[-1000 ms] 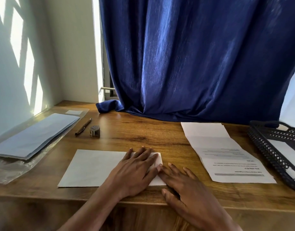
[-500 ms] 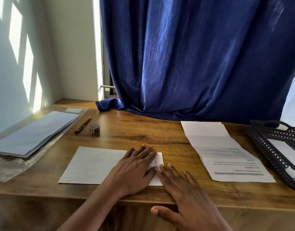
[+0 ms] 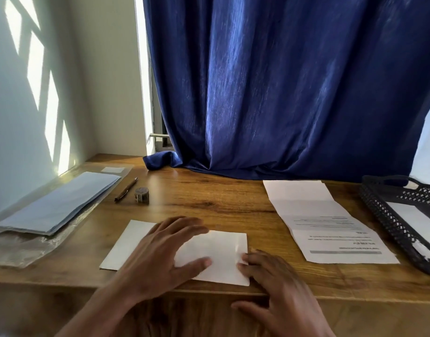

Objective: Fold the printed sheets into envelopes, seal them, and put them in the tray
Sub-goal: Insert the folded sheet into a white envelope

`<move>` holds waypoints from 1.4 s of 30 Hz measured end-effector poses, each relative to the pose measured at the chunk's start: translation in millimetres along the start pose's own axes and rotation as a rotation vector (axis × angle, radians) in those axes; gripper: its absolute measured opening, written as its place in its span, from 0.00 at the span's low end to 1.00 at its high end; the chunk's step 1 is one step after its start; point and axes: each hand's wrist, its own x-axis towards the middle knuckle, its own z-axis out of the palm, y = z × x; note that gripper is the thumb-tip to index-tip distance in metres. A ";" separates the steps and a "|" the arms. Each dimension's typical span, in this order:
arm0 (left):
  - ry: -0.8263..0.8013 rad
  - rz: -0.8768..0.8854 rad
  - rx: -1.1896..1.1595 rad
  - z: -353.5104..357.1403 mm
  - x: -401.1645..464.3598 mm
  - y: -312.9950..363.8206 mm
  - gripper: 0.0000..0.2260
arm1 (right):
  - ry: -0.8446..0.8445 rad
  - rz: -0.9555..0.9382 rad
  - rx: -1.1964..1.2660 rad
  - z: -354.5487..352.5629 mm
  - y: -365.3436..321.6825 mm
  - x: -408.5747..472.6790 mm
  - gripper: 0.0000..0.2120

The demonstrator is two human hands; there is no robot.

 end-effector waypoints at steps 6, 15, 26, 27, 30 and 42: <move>-0.156 -0.064 0.071 -35.9 -72.5 -36.9 0.41 | 0.097 0.067 0.211 -0.2 5.4 -10.2 0.16; 0.110 -0.035 -0.139 -41.5 -106.7 -52.2 0.33 | 0.080 0.191 0.636 -6.3 10.6 -7.8 0.23; 0.451 -0.365 -0.557 -41.4 -25.8 -63.5 0.27 | 0.215 0.535 0.916 -23.3 22.7 63.4 0.10; 0.429 -0.395 -0.529 -37.0 -18.5 -67.4 0.31 | 0.203 0.594 0.852 -14.7 27.7 68.4 0.14; 0.320 -0.445 -0.330 -24.2 -6.1 -77.7 0.35 | 0.188 0.649 0.592 6.2 36.3 74.0 0.19; -0.006 -0.385 0.169 -9.5 -12.9 -72.1 0.22 | 0.034 0.423 -0.103 18.4 28.5 75.3 0.16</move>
